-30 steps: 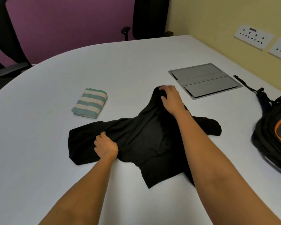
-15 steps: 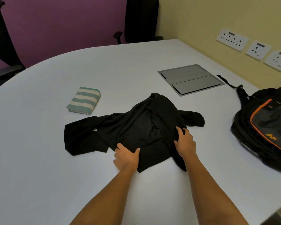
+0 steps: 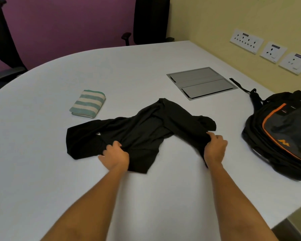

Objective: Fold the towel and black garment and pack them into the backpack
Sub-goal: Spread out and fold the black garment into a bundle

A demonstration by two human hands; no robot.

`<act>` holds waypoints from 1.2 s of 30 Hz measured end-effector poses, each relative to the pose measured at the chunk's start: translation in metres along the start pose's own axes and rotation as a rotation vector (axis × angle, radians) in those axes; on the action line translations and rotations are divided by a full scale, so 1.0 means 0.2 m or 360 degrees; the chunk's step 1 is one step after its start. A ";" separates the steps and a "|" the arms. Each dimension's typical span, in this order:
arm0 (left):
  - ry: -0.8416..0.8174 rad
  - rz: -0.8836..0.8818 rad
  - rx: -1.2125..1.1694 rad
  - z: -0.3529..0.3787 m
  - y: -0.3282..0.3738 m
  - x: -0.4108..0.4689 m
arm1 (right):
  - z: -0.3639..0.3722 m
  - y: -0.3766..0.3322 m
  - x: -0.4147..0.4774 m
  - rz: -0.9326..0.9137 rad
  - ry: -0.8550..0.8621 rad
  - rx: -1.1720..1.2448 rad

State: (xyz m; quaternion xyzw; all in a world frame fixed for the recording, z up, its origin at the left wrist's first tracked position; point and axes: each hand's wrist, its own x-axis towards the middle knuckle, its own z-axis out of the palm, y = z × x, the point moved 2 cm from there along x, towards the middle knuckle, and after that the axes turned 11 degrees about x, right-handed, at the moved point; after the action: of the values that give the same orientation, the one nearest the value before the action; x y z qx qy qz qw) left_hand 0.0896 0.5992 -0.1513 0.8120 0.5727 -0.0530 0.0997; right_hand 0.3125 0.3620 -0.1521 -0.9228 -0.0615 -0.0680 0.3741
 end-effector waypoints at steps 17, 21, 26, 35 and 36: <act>0.0406 -0.0220 0.0215 -0.25 -0.25 0.37 | -0.16 -0.42 0.40 0.0096 -0.0119 -0.0549; 0.0424 0.0270 0.0194 -0.08 0.01 0.31 | 0.06 -0.54 0.37 -0.0307 -0.0593 -0.0449; 0.0090 0.0415 0.0214 0.05 0.18 0.37 | 0.37 -0.49 0.18 -0.0126 -0.1321 -0.0527; 0.0052 0.0422 0.0048 -0.03 0.25 0.55 | 0.38 -0.53 0.32 0.0083 -0.1177 -0.0605; 0.0113 0.0357 -0.0083 -0.07 0.25 0.55 | 0.33 -0.56 0.36 0.0117 -0.1061 -0.0600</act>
State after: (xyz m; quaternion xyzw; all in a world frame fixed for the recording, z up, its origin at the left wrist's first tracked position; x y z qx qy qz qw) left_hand 0.1738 0.6877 -0.1557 0.8694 0.4827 0.0020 0.1057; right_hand 0.3694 0.4916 -0.1109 -0.9485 -0.1330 0.2392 0.1595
